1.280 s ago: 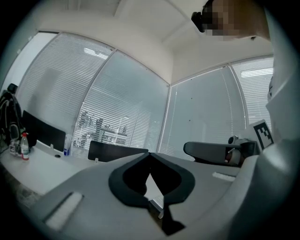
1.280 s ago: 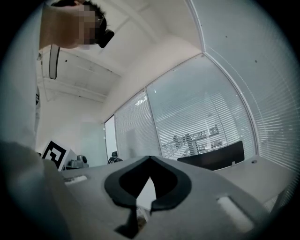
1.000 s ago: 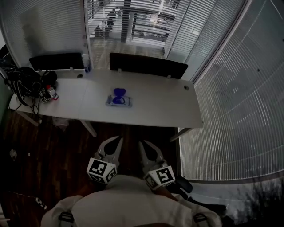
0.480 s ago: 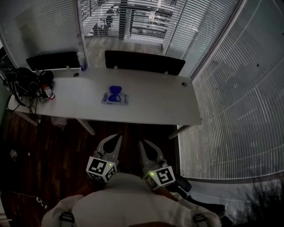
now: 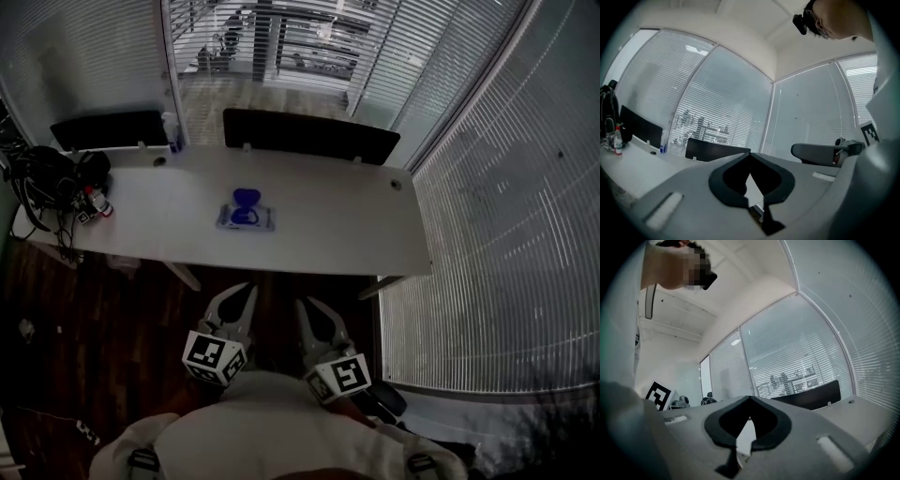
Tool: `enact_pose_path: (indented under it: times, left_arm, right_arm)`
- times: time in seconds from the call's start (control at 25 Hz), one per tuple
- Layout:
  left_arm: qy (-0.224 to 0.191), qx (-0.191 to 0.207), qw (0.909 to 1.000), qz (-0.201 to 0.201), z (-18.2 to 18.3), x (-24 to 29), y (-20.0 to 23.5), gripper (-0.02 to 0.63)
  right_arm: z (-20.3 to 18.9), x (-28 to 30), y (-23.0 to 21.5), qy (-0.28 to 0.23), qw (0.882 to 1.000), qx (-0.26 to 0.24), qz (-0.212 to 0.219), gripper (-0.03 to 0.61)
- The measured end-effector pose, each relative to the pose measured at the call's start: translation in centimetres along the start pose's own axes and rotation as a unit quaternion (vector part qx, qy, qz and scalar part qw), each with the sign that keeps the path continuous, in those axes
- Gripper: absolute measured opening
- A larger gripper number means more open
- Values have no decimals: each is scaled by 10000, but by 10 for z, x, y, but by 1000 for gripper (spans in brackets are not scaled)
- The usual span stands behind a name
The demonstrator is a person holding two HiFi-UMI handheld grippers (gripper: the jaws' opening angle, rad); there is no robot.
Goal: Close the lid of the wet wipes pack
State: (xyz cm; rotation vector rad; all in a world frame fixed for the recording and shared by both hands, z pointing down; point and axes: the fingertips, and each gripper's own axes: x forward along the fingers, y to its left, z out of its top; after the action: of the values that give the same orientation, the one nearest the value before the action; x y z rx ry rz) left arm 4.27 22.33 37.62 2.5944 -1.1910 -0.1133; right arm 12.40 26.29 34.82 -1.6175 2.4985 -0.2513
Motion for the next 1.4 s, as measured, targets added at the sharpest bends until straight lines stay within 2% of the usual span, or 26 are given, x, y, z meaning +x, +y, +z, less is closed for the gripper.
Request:
enact_pose_path:
  times: [0.32,0.84,1.12,1.4]
  left_arm:
    - [16,-191,9998,77,25,51,70,2]
    - [-45,-81,9998,-165,82,117,175,2]
    - [-93,-25,9997,-243,96,132,211,2]
    - [-76,-98,9992,-369,94,145,219,2]
  right_arm:
    - [0,94,-15,189,9998,-18,73,0]
    - [13,240,-17,101,9998,-171,65,0]
    - [11,281,-14,-16,9998,-217,30,0]
    - [12,294,-23,-3,9996,-259,-93,0]
